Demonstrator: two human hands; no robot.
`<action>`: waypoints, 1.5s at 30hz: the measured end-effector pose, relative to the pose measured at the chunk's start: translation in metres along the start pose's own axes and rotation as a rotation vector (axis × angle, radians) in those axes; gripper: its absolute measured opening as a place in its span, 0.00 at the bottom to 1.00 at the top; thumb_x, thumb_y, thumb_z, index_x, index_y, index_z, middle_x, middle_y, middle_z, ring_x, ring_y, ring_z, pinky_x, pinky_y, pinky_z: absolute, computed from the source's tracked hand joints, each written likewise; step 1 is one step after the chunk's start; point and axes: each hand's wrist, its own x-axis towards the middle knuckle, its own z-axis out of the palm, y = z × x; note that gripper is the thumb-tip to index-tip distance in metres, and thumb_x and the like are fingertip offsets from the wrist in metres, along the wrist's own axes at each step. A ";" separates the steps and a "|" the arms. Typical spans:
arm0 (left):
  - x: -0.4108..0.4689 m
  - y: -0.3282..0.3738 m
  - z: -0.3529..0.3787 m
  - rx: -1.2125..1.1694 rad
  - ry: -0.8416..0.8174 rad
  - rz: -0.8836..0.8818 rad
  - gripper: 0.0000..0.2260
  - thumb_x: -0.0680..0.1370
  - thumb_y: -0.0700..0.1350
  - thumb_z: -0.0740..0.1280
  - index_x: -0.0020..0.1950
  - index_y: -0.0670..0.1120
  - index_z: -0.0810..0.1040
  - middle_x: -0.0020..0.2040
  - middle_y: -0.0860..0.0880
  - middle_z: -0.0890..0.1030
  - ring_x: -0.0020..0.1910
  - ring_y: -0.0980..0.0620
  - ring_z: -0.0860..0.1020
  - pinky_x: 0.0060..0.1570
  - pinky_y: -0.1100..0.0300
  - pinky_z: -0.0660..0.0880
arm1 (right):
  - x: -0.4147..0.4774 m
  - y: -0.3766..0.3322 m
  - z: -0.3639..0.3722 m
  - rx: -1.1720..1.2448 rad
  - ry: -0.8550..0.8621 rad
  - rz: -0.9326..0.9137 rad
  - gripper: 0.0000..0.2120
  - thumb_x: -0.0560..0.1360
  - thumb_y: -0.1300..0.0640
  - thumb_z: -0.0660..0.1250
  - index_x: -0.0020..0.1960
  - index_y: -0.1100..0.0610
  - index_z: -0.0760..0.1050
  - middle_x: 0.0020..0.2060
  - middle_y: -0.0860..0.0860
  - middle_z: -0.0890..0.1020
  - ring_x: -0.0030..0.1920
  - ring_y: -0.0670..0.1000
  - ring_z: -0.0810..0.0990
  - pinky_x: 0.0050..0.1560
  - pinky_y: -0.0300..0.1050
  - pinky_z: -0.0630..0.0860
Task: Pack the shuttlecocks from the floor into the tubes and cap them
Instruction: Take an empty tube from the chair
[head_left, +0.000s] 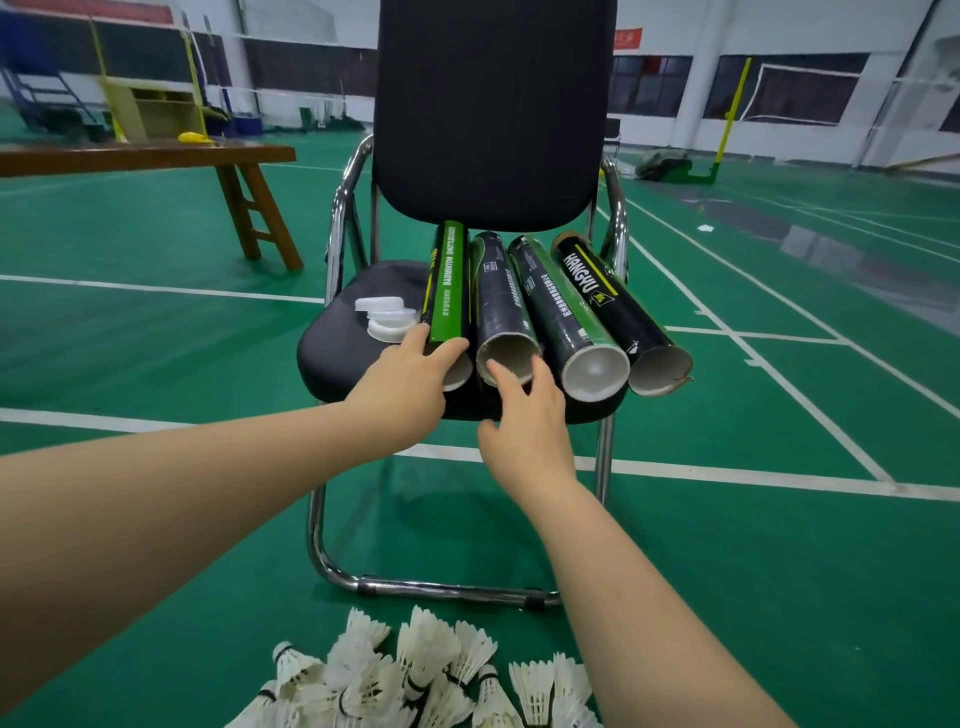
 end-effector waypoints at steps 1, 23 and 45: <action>-0.001 0.001 0.000 0.020 -0.023 0.001 0.28 0.77 0.40 0.60 0.75 0.53 0.55 0.74 0.41 0.54 0.63 0.39 0.67 0.58 0.51 0.68 | 0.002 -0.003 0.000 0.032 0.044 0.020 0.27 0.74 0.61 0.61 0.71 0.49 0.61 0.74 0.54 0.50 0.72 0.56 0.52 0.66 0.49 0.61; 0.058 0.007 -0.009 0.179 -0.112 -0.137 0.30 0.75 0.32 0.57 0.75 0.50 0.54 0.57 0.37 0.72 0.48 0.39 0.76 0.44 0.49 0.75 | 0.004 -0.012 -0.001 0.032 0.119 0.019 0.24 0.73 0.61 0.61 0.69 0.55 0.61 0.75 0.53 0.48 0.72 0.57 0.53 0.67 0.50 0.60; -0.072 0.051 -0.061 0.182 -0.129 0.047 0.21 0.76 0.42 0.64 0.68 0.49 0.64 0.60 0.42 0.67 0.50 0.39 0.77 0.50 0.48 0.75 | -0.067 -0.053 -0.027 0.175 -0.114 0.145 0.27 0.76 0.58 0.62 0.71 0.57 0.57 0.57 0.61 0.77 0.55 0.62 0.75 0.45 0.47 0.67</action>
